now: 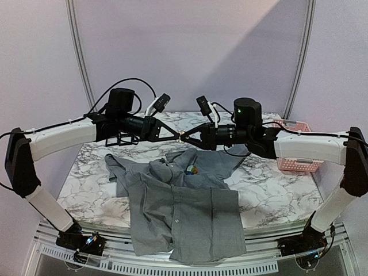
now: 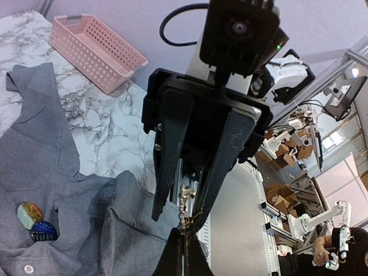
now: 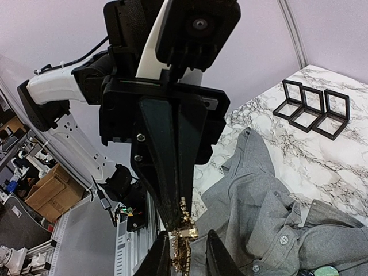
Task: Remove the brooch from the garment
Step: Close the brooch securely.
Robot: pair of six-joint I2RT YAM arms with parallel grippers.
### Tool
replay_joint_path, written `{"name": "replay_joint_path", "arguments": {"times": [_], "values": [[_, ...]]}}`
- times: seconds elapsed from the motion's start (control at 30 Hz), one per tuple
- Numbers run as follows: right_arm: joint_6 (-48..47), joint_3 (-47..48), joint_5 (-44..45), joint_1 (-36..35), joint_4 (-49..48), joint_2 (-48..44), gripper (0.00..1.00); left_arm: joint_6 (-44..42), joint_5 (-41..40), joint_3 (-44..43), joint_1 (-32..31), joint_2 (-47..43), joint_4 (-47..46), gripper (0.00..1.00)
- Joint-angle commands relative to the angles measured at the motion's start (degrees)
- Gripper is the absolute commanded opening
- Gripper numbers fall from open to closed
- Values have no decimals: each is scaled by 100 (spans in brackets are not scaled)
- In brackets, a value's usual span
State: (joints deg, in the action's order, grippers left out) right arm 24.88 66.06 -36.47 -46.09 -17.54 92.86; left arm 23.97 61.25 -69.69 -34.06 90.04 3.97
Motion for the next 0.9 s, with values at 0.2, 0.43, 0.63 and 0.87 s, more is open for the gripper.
{"name": "replay_joint_path", "arguments": {"times": [0.2, 0.43, 0.63, 0.87], "values": [[270, 92, 473, 123, 181, 188, 17, -258, 129, 25, -114, -263, -51, 0], [405, 97, 692, 144, 225, 197, 16, -391, 24, 25, -135, -306, 51, 0], [503, 149, 811, 175, 297, 230, 14, -518, -37, 0, -166, -328, 179, 0], [635, 284, 860, 221, 459, 299, 13, -662, -85, -42, -206, -335, 342, 0]]}}
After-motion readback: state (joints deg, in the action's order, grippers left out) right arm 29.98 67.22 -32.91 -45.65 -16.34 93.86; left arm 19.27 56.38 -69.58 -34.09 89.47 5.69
